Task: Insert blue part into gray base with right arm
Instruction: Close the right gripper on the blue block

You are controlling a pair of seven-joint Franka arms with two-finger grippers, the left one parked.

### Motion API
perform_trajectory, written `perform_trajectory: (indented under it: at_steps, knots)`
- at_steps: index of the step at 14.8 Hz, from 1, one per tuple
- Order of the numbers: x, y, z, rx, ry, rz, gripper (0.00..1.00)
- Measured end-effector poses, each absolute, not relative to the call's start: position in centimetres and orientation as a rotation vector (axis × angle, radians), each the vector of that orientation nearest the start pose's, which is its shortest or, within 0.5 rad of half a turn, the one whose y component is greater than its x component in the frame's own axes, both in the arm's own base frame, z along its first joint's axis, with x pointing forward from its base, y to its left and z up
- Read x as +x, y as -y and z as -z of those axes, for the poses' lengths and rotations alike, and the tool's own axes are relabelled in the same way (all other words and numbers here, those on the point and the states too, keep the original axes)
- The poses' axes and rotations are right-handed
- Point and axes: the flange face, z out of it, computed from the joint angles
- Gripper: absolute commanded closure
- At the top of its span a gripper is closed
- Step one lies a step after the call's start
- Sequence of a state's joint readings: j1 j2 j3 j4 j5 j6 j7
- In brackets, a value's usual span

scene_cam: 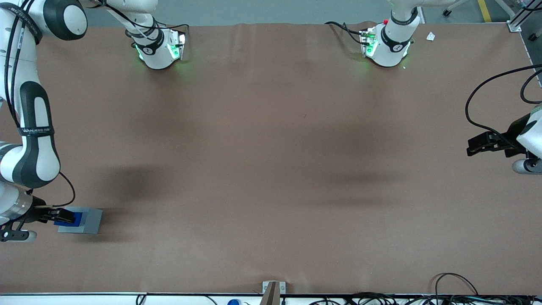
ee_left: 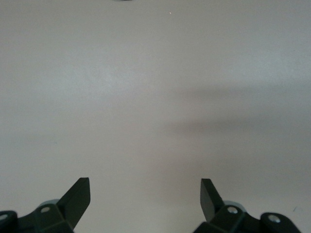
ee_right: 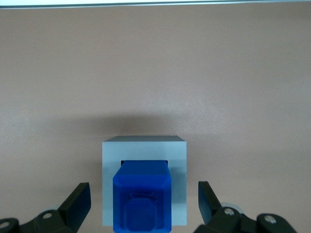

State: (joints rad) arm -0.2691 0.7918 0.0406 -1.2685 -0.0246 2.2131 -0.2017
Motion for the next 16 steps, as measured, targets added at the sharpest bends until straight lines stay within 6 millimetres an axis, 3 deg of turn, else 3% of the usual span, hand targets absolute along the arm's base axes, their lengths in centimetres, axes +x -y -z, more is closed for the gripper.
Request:
perform_trajectory:
  at_steps: [9, 11, 15, 16]
  knots:
    - [74.25, 18.18, -28.95, -3.154, -0.045, 0.182, 0.39]
    - [74.14, 18.16, -28.90, -3.152, -0.045, 0.159, 0.51]
    - [74.11, 18.05, -29.45, -3.147, -0.043, 0.111, 0.96]
    - [74.17, 18.06, -29.54, -3.147, -0.043, 0.113, 0.97]
